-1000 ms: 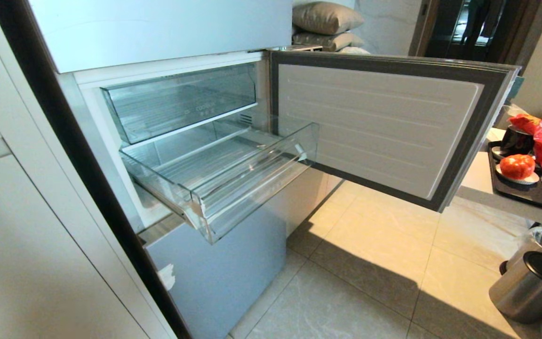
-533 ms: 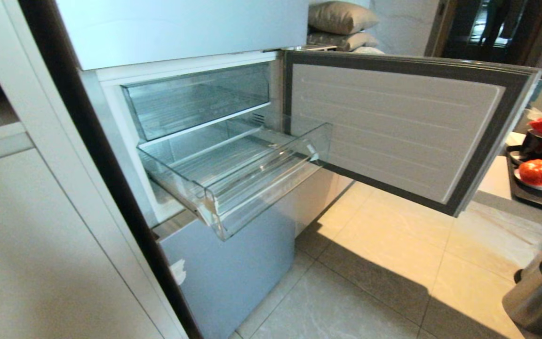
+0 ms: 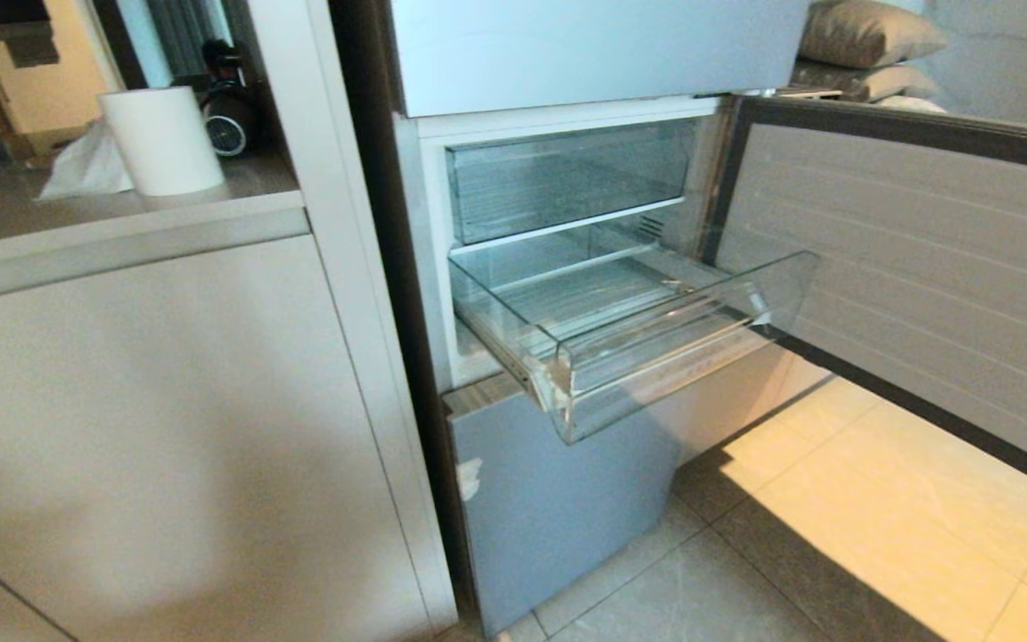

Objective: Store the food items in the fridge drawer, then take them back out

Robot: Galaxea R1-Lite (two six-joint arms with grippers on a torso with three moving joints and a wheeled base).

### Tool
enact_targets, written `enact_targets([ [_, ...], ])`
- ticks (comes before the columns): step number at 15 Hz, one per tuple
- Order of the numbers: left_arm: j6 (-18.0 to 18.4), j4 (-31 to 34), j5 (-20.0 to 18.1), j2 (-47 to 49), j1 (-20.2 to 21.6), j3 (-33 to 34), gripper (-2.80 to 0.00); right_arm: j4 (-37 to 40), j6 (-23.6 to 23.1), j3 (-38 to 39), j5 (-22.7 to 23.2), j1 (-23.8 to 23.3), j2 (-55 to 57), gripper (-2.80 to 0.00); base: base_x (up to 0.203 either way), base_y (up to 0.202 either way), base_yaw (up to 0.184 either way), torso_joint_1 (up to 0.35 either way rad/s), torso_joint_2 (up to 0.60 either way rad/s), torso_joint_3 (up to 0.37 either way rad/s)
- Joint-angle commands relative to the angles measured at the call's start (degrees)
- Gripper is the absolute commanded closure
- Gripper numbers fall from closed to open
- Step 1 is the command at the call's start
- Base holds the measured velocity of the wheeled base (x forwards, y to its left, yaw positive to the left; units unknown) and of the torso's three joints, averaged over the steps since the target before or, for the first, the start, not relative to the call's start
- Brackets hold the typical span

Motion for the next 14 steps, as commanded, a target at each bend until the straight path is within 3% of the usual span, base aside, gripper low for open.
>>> enact_targets([
  [1,0.0,0.1,0.0,0.0,0.0,0.0,0.0,0.0,0.0,0.0,0.0,0.0,0.1,0.0,-0.001,-0.006,0.183,-0.001,0.0,0.001],
  [5,0.0,0.1,0.0,0.0,0.0,-0.1,0.0,0.0,0.2,0.0,0.0,0.0,0.1,0.0,0.002,-0.007,0.154,0.002,0.0,0.002],
  [9,0.0,0.1,0.0,0.0,0.0,-0.1,0.0,0.2,-1.5,-1.0,0.5,0.0,0.9,0.0,0.001,-0.001,0.02,0.001,0.0,0.002],
  [12,0.0,0.1,0.0,0.0,0.0,0.0,0.0,1.1,0.0,-10.0,0.5,0.0,11.7,0.0,0.0,0.0,0.0,0.0,0.0,0.0],
  [14,0.0,0.1,0.0,0.0,0.0,0.0,0.0,0.9,2.0,-17.2,0.7,0.1,25.2,0.0,0.0,0.0,0.0,0.0,0.0,0.0],
])
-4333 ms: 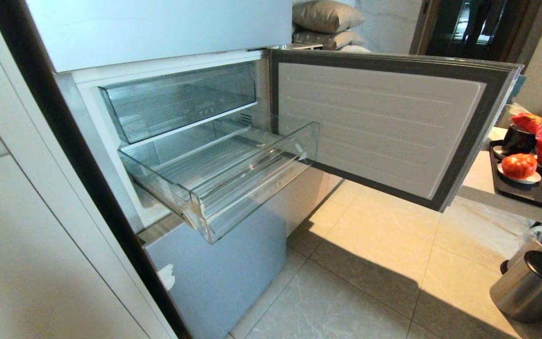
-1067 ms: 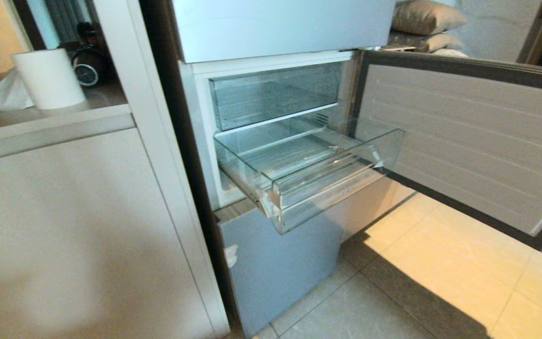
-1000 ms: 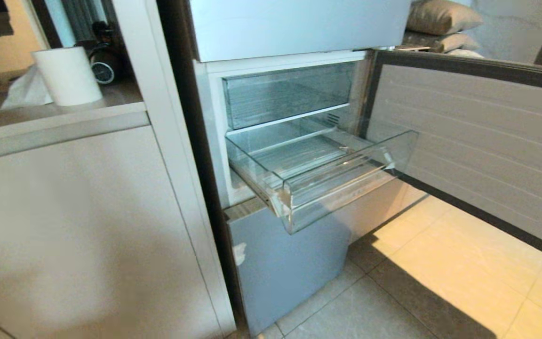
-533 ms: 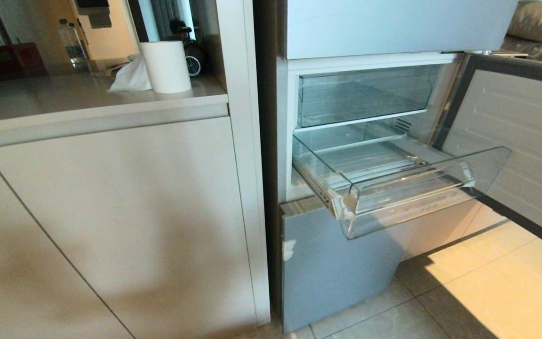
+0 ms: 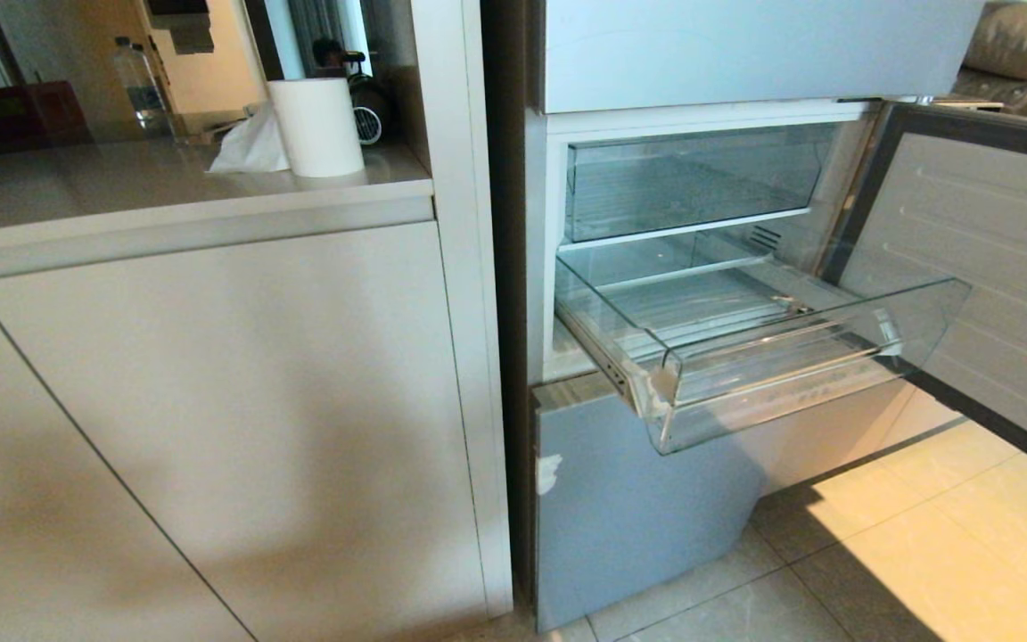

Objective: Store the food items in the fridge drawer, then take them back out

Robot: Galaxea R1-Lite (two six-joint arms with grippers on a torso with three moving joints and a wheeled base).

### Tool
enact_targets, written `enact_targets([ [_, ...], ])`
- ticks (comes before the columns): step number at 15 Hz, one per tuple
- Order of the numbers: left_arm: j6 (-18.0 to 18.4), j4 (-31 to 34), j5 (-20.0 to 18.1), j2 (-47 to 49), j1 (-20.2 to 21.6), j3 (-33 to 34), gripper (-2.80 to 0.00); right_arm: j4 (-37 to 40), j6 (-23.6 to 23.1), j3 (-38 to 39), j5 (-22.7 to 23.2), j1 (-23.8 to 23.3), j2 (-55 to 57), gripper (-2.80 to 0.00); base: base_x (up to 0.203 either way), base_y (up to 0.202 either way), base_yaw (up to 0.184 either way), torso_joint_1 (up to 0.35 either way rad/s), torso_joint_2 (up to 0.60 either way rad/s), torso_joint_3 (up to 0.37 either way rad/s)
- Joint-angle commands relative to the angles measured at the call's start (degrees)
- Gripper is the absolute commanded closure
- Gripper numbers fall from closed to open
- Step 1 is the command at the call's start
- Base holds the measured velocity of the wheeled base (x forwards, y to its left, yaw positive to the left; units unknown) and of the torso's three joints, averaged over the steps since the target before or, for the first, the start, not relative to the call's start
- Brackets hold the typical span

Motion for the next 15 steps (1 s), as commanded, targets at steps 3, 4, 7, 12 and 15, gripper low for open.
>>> enact_targets([
  [3,0.0,0.0,0.0,0.0,0.1,0.0,0.0,-3.2,4.1,-17.8,1.3,0.0,34.8,0.0,0.0,0.0,0.0,0.0,0.0,0.0],
  [4,0.1,0.0,0.0,0.0,0.0,0.1,0.0,-4.8,4.7,-22.0,1.9,0.0,41.6,0.0,0.0,0.0,0.0,0.0,0.0,0.0],
  [7,0.1,0.0,0.0,0.0,0.0,0.0,0.0,-10.0,5.7,-35.5,3.2,0.0,62.0,0.0,0.0,0.0,0.0,0.0,0.0,0.0],
  [12,0.1,0.0,0.0,0.0,0.0,0.0,0.0,-16.0,5.8,-63.4,4.8,0.0,89.7,0.0,0.0,0.0,0.0,0.0,0.0,0.0],
  [15,0.1,0.0,0.0,0.0,0.0,0.0,0.0,-17.4,6.0,-71.8,6.2,0.2,98.5,0.0,0.0,0.0,0.0,0.0,0.0,0.0],
])
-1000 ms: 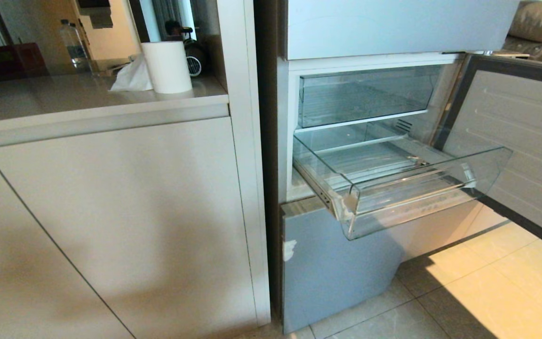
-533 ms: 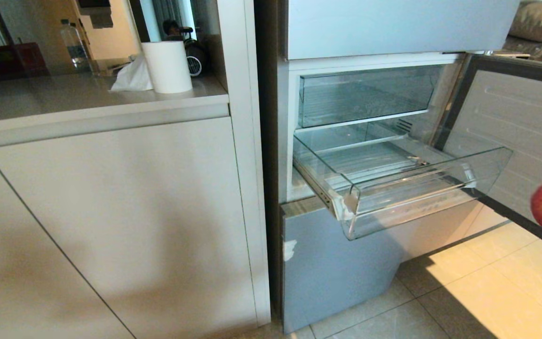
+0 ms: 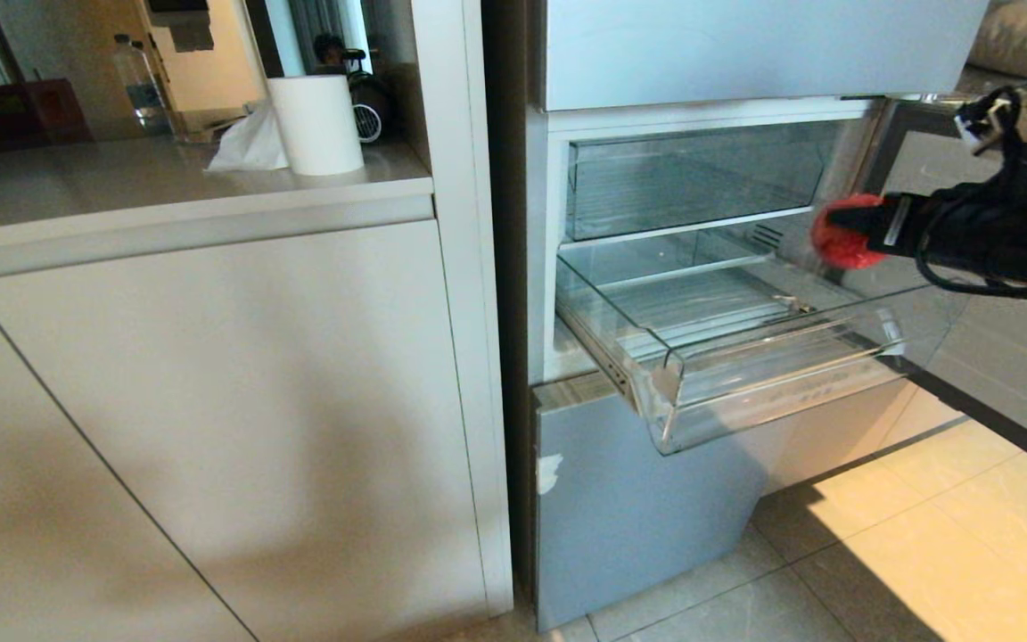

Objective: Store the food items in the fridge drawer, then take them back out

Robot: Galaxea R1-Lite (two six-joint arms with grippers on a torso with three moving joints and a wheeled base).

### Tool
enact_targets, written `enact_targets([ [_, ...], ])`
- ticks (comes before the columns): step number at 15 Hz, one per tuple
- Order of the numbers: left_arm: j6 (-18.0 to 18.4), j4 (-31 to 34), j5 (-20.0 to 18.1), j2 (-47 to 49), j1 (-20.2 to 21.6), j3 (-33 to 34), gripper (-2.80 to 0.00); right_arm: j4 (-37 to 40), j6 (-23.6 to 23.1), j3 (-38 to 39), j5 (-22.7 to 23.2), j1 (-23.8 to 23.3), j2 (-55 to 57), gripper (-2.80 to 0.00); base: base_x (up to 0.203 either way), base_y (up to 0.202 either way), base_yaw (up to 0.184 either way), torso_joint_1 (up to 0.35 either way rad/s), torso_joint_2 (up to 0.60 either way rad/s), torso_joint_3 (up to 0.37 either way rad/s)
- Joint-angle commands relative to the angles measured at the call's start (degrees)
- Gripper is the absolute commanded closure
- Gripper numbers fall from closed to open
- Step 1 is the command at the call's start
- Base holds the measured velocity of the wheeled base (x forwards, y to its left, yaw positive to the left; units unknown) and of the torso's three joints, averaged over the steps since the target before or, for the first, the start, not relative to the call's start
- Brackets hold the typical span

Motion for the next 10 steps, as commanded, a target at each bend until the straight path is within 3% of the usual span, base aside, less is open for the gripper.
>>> enact_targets([
  [1,0.1,0.0,0.0,0.0,0.0,0.0,0.0,-1.5,0.1,-6.4,0.2,0.6,12.4,0.0,0.0,0.0,0.0,0.0,0.0,0.0],
  [10,0.1,0.0,0.0,0.0,0.1,0.0,0.0,-3.1,0.2,-28.6,-0.2,2.0,31.0,0.0,0.0,0.0,0.0,0.0,0.0,0.0],
])
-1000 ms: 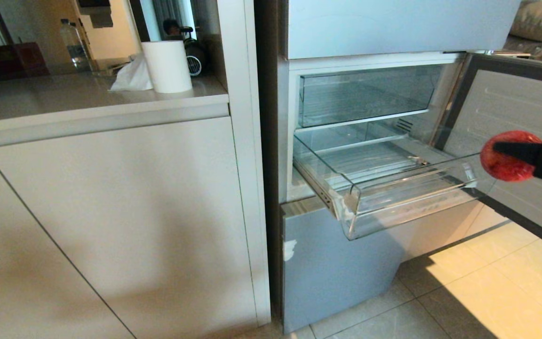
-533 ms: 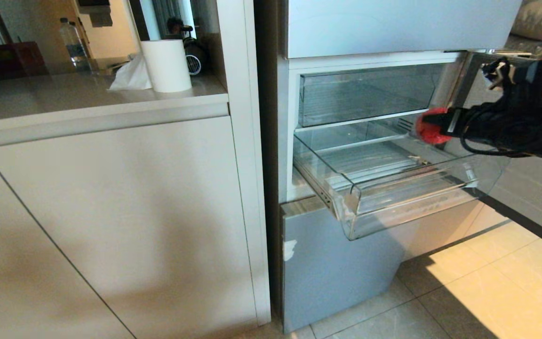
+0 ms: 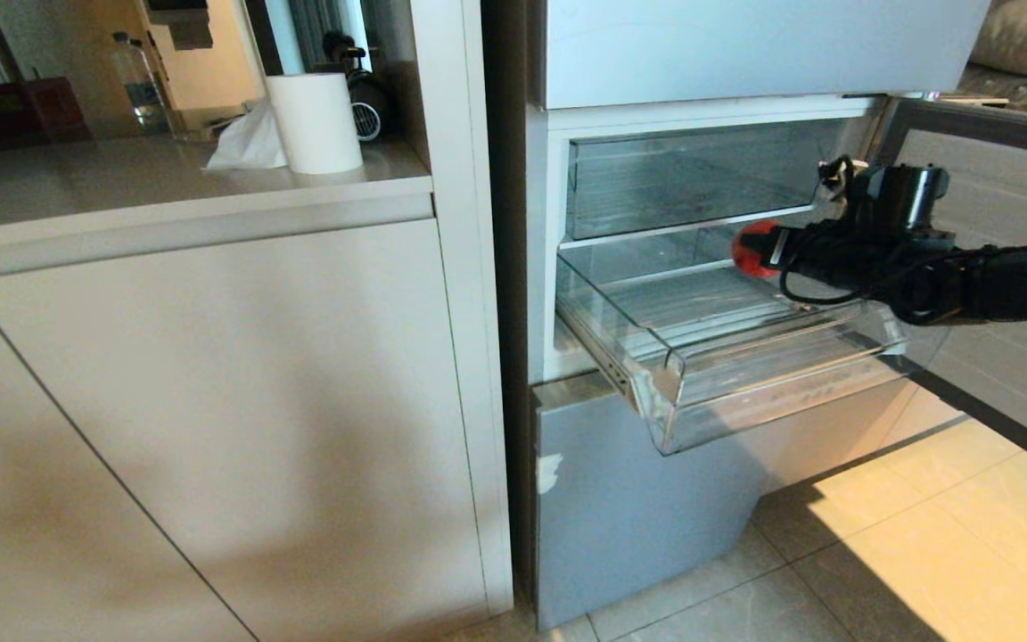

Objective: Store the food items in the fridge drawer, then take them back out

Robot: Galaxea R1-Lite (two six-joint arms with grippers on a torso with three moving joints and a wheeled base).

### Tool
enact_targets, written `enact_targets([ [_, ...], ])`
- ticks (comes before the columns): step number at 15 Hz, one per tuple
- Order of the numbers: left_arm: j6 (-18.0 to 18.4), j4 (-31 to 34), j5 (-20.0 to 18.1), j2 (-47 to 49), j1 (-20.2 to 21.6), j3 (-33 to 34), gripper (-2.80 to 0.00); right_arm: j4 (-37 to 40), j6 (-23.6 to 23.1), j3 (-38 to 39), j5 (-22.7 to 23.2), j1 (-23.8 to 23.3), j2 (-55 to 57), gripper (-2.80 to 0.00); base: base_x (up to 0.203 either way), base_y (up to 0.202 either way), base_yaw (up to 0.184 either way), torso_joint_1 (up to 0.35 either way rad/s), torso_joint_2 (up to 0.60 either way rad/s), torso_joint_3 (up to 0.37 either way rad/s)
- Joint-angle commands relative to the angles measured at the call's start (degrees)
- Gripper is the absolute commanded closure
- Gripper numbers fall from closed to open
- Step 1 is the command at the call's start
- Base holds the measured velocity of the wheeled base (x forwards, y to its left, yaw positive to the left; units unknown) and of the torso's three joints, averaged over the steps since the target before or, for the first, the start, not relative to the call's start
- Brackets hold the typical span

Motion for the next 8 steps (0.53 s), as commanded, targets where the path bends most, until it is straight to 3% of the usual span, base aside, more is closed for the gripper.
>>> enact_targets([
  [1,0.0,0.0,0.0,0.0,0.1,0.0,0.0,1.1,0.1,-4.9,0.0,0.0,5.1,0.0,0.0,0.0,0.0,0.0,0.0,0.0],
  [3,0.0,0.0,0.0,0.0,0.0,0.0,0.0,1.7,0.2,-6.9,0.0,0.0,6.6,0.0,0.0,0.0,0.0,0.0,0.0,0.0],
  [4,0.0,0.0,0.0,0.0,0.0,0.0,0.0,1.7,0.1,-7.0,0.0,0.0,6.7,-2.8,0.0,0.0,0.0,0.0,0.0,0.0],
  [8,0.0,0.0,0.0,0.0,0.0,0.0,0.0,1.7,0.3,-7.0,0.0,0.0,6.5,-2.8,0.0,0.0,0.0,0.0,0.0,0.0],
])
